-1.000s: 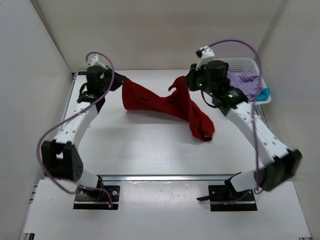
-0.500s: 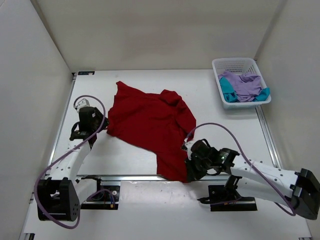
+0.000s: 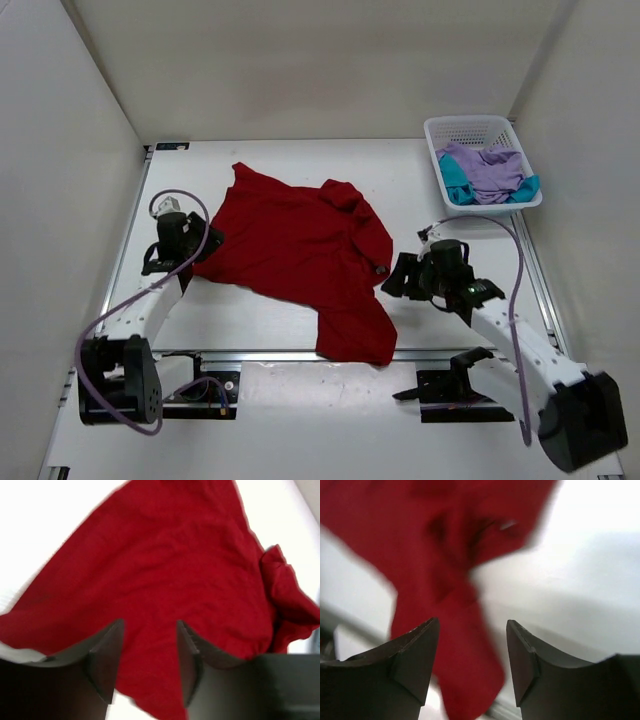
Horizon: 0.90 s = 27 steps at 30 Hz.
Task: Fold and stack the t-shirts
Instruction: Flatten out the tshirt
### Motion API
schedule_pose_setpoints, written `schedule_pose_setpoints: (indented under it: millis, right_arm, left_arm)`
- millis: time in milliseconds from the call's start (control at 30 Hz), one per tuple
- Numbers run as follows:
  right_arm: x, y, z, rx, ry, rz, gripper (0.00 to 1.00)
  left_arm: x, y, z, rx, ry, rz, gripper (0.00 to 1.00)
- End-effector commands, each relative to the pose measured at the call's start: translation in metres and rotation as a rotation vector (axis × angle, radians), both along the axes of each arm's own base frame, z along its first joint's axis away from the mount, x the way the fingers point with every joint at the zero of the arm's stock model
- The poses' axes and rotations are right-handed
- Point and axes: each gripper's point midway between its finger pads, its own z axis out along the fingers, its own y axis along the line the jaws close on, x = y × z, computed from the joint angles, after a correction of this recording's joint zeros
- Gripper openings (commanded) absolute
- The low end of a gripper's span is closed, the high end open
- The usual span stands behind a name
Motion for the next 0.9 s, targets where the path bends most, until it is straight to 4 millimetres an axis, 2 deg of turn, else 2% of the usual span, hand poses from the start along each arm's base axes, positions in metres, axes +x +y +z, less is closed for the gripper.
schedule_pose_setpoints:
  millis: [0, 33, 100, 133, 167, 200, 233, 267, 300, 333, 367, 400, 433, 467, 500, 533, 567, 600, 633, 667, 700, 733, 767, 800, 833, 867]
  right_arm:
    - [0.063, -0.027, -0.013, -0.076, -0.094, -0.16, 0.54]
    - [0.078, -0.029, -0.008, -0.058, -0.116, -0.191, 0.54]
    - [0.094, -0.032, -0.026, -0.071, -0.068, -0.216, 0.53]
    - [0.099, -0.029, -0.026, -0.059, -0.066, -0.217, 0.52]
    - [0.111, -0.026, -0.027, -0.051, -0.07, -0.226, 0.52]
    - [0.113, -0.021, -0.035, -0.053, -0.054, -0.212, 0.51]
    - [0.127, -0.013, -0.024, -0.011, -0.092, -0.2, 0.51]
    - [0.133, -0.009, -0.03, 0.006, -0.082, -0.182, 0.5]
    - [0.143, -0.007, -0.035, 0.021, -0.062, -0.189, 0.43]
    - [0.161, -0.003, -0.022, 0.055, -0.104, -0.187, 0.36]
    - [0.17, -0.001, -0.033, 0.071, -0.07, -0.179, 0.22]
    - [0.192, 0.0, -0.036, 0.069, -0.063, -0.187, 0.17]
    - [0.22, 0.0, -0.016, 0.095, -0.101, -0.195, 0.06]
    - [0.246, -0.003, -0.016, 0.089, -0.099, -0.221, 0.0]
    - [0.255, -0.005, -0.03, 0.089, -0.052, -0.23, 0.0]
    - [0.286, -0.008, -0.018, 0.094, -0.091, -0.246, 0.01]
    - [0.301, -0.015, -0.013, 0.095, -0.089, -0.275, 0.0]
    - [0.324, -0.017, 0.0, 0.092, -0.115, -0.282, 0.0]
    - [0.35, -0.025, 0.031, 0.096, -0.185, -0.304, 0.0]
    - [0.366, -0.031, 0.041, 0.076, -0.201, -0.316, 0.0]
    - [0.368, -0.035, 0.035, 0.052, -0.171, -0.326, 0.05]
    - [0.381, -0.04, 0.051, 0.053, -0.209, -0.323, 0.14]
    - [0.378, -0.04, 0.052, 0.045, -0.193, -0.289, 0.38]
    - [0.376, -0.041, 0.059, 0.044, -0.178, -0.284, 0.45]
    - [0.37, -0.042, 0.065, 0.03, -0.184, -0.28, 0.45]
    - [0.357, -0.043, 0.05, 0.013, -0.159, -0.277, 0.45]
  left_arm:
    - [0.001, -0.021, -0.021, -0.087, 0.032, -0.071, 0.5]
    - [0.0, -0.041, -0.024, -0.093, 0.035, -0.129, 0.47]
    - [0.002, -0.05, -0.025, -0.088, 0.038, -0.142, 0.46]
    - [0.0, -0.055, -0.029, -0.082, 0.05, -0.152, 0.45]
    - [0.004, -0.06, -0.023, -0.09, 0.026, -0.168, 0.45]
    - [0.004, -0.06, -0.026, -0.102, 0.034, -0.167, 0.45]
    - [0.003, -0.063, -0.028, -0.111, 0.039, -0.181, 0.45]
    - [0.002, -0.061, -0.032, -0.119, 0.046, -0.178, 0.45]
    - [0.002, -0.063, -0.031, -0.126, 0.043, -0.185, 0.44]
    - [0.002, -0.059, -0.033, -0.123, 0.052, -0.172, 0.44]
    - [0.003, -0.058, -0.035, -0.122, 0.061, -0.173, 0.45]
    - [0.004, -0.058, -0.033, -0.124, 0.056, -0.182, 0.45]
    - [0.005, -0.055, -0.035, -0.126, 0.066, -0.172, 0.45]
    - [0.005, -0.054, -0.038, -0.129, 0.076, -0.178, 0.45]
    - [0.009, -0.057, -0.033, -0.146, 0.067, -0.185, 0.44]
    - [0.012, -0.059, -0.035, -0.151, 0.078, -0.187, 0.44]
    - [0.013, -0.059, -0.036, -0.152, 0.083, -0.192, 0.44]
    - [0.016, -0.06, -0.039, -0.152, 0.104, -0.193, 0.43]
    - [0.023, -0.056, -0.038, -0.147, 0.1, -0.189, 0.44]
    - [0.023, -0.055, -0.039, -0.153, 0.108, -0.189, 0.44]
    - [0.027, -0.052, -0.036, -0.15, 0.098, -0.181, 0.45]
    - [0.027, -0.046, -0.038, -0.136, 0.099, -0.161, 0.46]
    - [0.025, -0.042, -0.04, -0.129, 0.118, -0.153, 0.5]
    - [0.025, -0.033, -0.042, -0.112, 0.121, -0.122, 0.53]
    - [0.026, -0.03, -0.042, -0.094, 0.122, -0.113, 0.55]
    - [0.025, -0.028, -0.045, -0.09, 0.126, -0.107, 0.55]
